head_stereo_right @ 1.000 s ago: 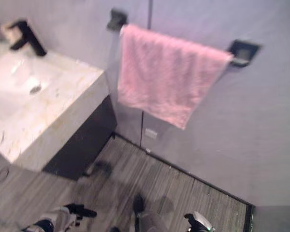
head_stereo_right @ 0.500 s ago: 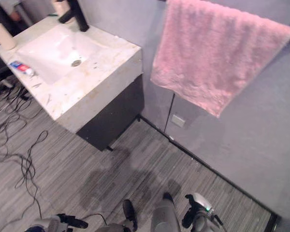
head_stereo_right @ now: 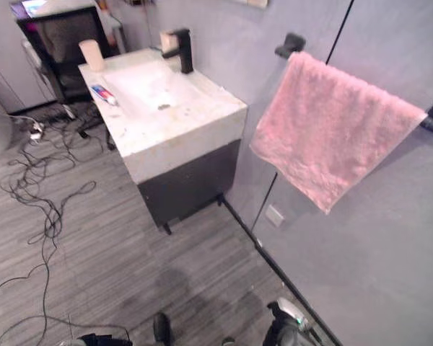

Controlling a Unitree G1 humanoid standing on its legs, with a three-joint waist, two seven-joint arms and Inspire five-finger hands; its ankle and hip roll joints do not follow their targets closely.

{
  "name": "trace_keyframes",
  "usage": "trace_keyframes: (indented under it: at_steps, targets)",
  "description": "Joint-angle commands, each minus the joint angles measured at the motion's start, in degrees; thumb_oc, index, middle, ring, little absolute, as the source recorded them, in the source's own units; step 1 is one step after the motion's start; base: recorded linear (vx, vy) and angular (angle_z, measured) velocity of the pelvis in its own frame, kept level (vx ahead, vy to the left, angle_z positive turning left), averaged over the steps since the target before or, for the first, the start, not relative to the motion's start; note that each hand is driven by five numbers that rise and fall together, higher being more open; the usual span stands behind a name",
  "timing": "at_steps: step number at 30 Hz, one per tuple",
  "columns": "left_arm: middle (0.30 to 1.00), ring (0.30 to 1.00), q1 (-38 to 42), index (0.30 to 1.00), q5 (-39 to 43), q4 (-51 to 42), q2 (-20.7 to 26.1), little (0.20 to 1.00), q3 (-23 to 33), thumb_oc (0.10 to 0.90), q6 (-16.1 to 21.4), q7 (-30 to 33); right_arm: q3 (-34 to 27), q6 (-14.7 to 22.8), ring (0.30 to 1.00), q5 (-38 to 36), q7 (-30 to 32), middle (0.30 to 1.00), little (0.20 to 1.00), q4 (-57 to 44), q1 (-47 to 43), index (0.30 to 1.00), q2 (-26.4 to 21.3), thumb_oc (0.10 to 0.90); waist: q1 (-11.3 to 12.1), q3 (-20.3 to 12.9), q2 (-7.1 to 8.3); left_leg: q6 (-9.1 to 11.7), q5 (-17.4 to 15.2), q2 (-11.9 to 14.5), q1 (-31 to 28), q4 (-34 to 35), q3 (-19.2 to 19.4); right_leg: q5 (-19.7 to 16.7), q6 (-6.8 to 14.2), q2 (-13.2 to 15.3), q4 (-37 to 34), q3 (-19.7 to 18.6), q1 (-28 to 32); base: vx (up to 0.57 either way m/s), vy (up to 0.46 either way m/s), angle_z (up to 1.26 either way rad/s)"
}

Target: Organize the bathroom.

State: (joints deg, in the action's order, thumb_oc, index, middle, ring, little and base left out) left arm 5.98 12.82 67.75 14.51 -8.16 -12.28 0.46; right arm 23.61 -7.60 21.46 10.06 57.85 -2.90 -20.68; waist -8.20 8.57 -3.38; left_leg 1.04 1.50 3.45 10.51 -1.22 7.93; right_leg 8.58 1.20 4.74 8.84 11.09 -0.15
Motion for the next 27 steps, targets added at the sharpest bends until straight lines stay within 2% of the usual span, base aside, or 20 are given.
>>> trace_keyframes:
  at_steps: [1, 4, 6, 7, 8, 10, 11, 14, 16, 18, 19, 20, 21, 23, 26, 27]
  targets:
    - [0.900, 0.900, -0.3, 0.900, -2.5, 1.3, 2.9, 0.900, 0.5, 0.800, 0.5, 0.4, -2.3, -0.2, 0.900, -3.0, 2.9, 0.900, 0.900, 0.2, -1.0, 0.900, -3.1, 0.800, -2.9, -0.1, 0.94, 1.1, -1.9, 6.1, -0.3, -8.1, -2.1, 1.3, 3.2, -1.9, 6.6, -6.8, -4.6, 0.14, 0.256, 0.18]
    - [0.900, 0.900, 0.2, 0.900, -1.4, 1.4, 2.1, 0.900, -0.1, 0.800, 0.4, 0.9, -3.1, 0.1, 0.900, -2.1, 3.7, 0.900, 0.900, 0.6, -0.7, 0.900, -3.5, 0.800, -3.2, 0.4, 0.59, 2.0, -1.7, 7.0, 0.5, -10.3, -3.3, 1.5, 3.8, -0.3, 6.2, -7.1, -4.0, 0.15, 0.388, 0.12]
    - [0.900, 0.900, 1.2, 0.900, -0.8, 1.3, 0.9, 0.900, -0.4, 0.800, 0.1, 1.6, -3.9, 0.4, 0.900, -1.6, 4.4, 0.900, 0.900, 0.6, -1.2, 0.900, -4.2, 0.800, -4.0, 0.8, -0.57, 1.8, -2.6, 6.6, -0.3, -9.4, -0.6, 1.3, 4.6, 1.5, 6.7, -7.5, -4.9, 0.12, 0.461, 0.05]
    - [0.900, 0.900, 1.6, 0.900, -0.7, 1.2, 0.5, 0.900, -0.9, 0.800, -0.2, 1.9, -4.5, 0.6, 0.900, -1.3, 4.6, 0.900, 0.900, 0.4, -1.2, 0.900, -4.5, 0.800, -4.6, 1.1, -0.88, 1.9, -4.0, 5.9, -1.1, -9.7, 0.5, 1.8, 5.2, 2.5, 7.4, -7.5, -5.0, 0.12, 0.572, 0.01]
    - [0.900, 0.900, 2.2, 0.900, -0.4, 1.0, 0.2, 0.900, -1.3, 0.800, -0.7, 2.1, -5.4, 0.9, 0.900, -1.2, 4.9, 0.900, 0.900, 0.0, -1.6, 0.900, -5.2, 0.800, -5.2, 1.9, -1.61, 1.2, -4.0, 5.1, -1.1, -10.1, 2.0, 0.2, 5.7, 3.5, 7.3, -8.1, -5.9, 0.16, 0.567, 0.16]
    - [0.900, 0.900, 2.0, 0.900, 0.3, 1.1, -0.2, 0.900, -1.9, 0.800, -0.8, 2.3, -6.3, 1.2, 0.900, -1.2, 5.0, 0.900, 0.900, -1.5, -2.1, 0.900, -6.3, 0.800, -5.6, 2.7, -2.23, 0.0, -6.4, 2.3, -0.6, -13.0, 3.1, -2.3, 6.8, 5.9, 8.1, -9.9, -7.0, 0.16, 0.527, 0.38]
    - [0.900, 0.900, 1.9, 0.900, 0.3, 1.1, -0.2, 0.900, -1.8, 0.800, -0.9, 2.2, -6.4, 1.2, 0.900, -0.9, 4.9, 0.900, 0.900, -1.8, -2.1, 0.900, -6.4, 0.800, -5.5, 2.7, -2.29, -0.2, -6.6, 2.0, -0.6, -13.1, 3.3, -2.9, 6.9, 6.3, 8.2, -10.2, -7.1, 0.20, 0.481, 0.37]
    - [0.900, 0.900, 0.2, 0.900, -2.0, 1.2, 0.5, 0.900, -1.7, 0.800, -2.4, 1.7, -7.5, 1.7, 0.900, -0.7, 4.4, 0.900, 0.900, -4.8, -1.4, 0.900, -7.5, 0.800, -4.9, 3.5, -2.66, -2.8, -8.8, -1.4, -2.4, -12.1, 5.9, -13.8, 6.6, 12.1, 12.4, -12.5, -10.1, 0.27, 0.545, 0.16]
    - [0.900, 0.900, -0.9, 0.900, -1.9, 1.4, 1.6, 0.900, -1.5, 0.800, -2.4, 2.0, -7.4, 2.4, 0.900, -0.1, 3.7, 0.900, 0.900, -5.9, -0.8, 0.900, -7.7, 0.800, -4.8, 4.1, -3.00, -3.5, -9.4, -2.2, -4.1, -10.9, 6.9, -18.2, 6.4, 14.1, 15.3, -13.8, -12.8, 0.20, 0.376, -0.20]
    - [0.900, 0.900, -1.1, 0.900, -2.0, 1.0, 2.4, 0.900, -1.0, 0.800, -2.0, 1.9, -6.9, 1.8, 0.900, -0.5, 3.1, 0.900, 0.900, -6.1, -0.7, 0.900, -7.8, 0.800, -5.3, 4.5, -3.41, -3.5, -9.0, -2.2, -6.0, -8.7, 7.2, -18.3, 6.7, 13.0, 15.4, -15.0, -13.1, 0.18, 0.251, -0.17]
    - [0.900, 0.900, -0.4, 0.900, -4.3, 0.9, 2.9, 0.900, -0.5, 0.800, -1.4, 1.3, -6.7, 1.0, 0.900, -2.8, 4.1, 0.900, 0.900, -5.7, -0.5, 0.900, -7.5, 0.800, -6.0, 4.4, -3.45, -3.2, -8.0, -2.5, -7.4, -5.9, 6.3, -18.1, 7.5, 10.9, 13.8, -14.6, -13.1, 0.15, 0.150, 0.05]
    - [0.900, 0.900, -0.2, 0.900, -5.0, 0.7, 3.0, 0.900, -0.4, 0.800, -1.3, 1.1, -6.7, 0.8, 0.900, -3.3, 4.3, 0.900, 0.900, -5.6, -0.4, 0.900, -7.4, 0.800, -6.3, 4.4, -3.43, -3.0, -7.5, -2.6, -7.8, -5.0, 6.0, -17.8, 7.8, 10.1, 13.0, -14.3, -13.0, 0.19, 0.156, 0.17]
    - [0.900, 0.900, 0.9, 0.900, -6.9, 0.3, 3.6, 0.900, 0.0, 0.800, -1.6, 0.7, -6.5, -0.2, 0.900, -4.9, 5.2, 0.900, 0.900, -5.1, -0.9, 0.900, -6.6, 0.800, -7.1, 4.1, -2.95, -2.7, -6.5, -3.4, -9.1, -2.8, 5.9, -16.3, 9.0, 6.9, 8.6, -11.8, -12.9, 0.18, 0.123, 0.51]
    - [0.900, 0.900, 1.7, 0.900, -8.2, -0.3, 3.5, 0.900, 1.0, 0.800, -1.5, 1.2, -6.2, -0.6, 0.900, -5.4, 6.0, 0.900, 0.900, -4.6, -1.2, 0.900, -5.5, 0.800, -7.9, 3.5, -1.99, -3.1, -6.0, -4.6, -10.5, -1.2, 6.3, -13.5, 10.1, 3.2, 2.4, -7.8, -11.8, 0.18, 0.098, 0.95]
    - [0.900, 0.900, 1.8, 0.900, -6.8, -1.0, 2.7, 0.900, 1.7, 0.800, -1.1, 3.8, -5.8, 0.5, 0.900, -4.5, 6.0, 0.900, 0.900, -4.4, -1.1, 0.900, -4.8, 0.800, -8.0, 2.7, -1.49, -3.4, -5.5, -5.8, -11.0, 0.1, 6.4, -11.3, 9.3, 0.2, 1.6, -5.0, -10.8, 0.13, 0.041, 0.89]
    - [0.900, 0.900, 1.8, 0.900, -5.5, -1.0, 1.5, 0.900, 2.1, 0.800, -0.9, 6.1, -5.9, 2.1, 0.900, -3.4, 5.3, 0.900, 0.900, -4.4, -0.9, 0.900, -4.8, 0.800, -8.1, 1.5, -1.98, -3.8, -5.9, -6.7, -10.5, -1.0, 6.6, -8.4, 8.2, -1.2, 3.5, -4.8, -10.5, 0.11, 0.000, 0.44]
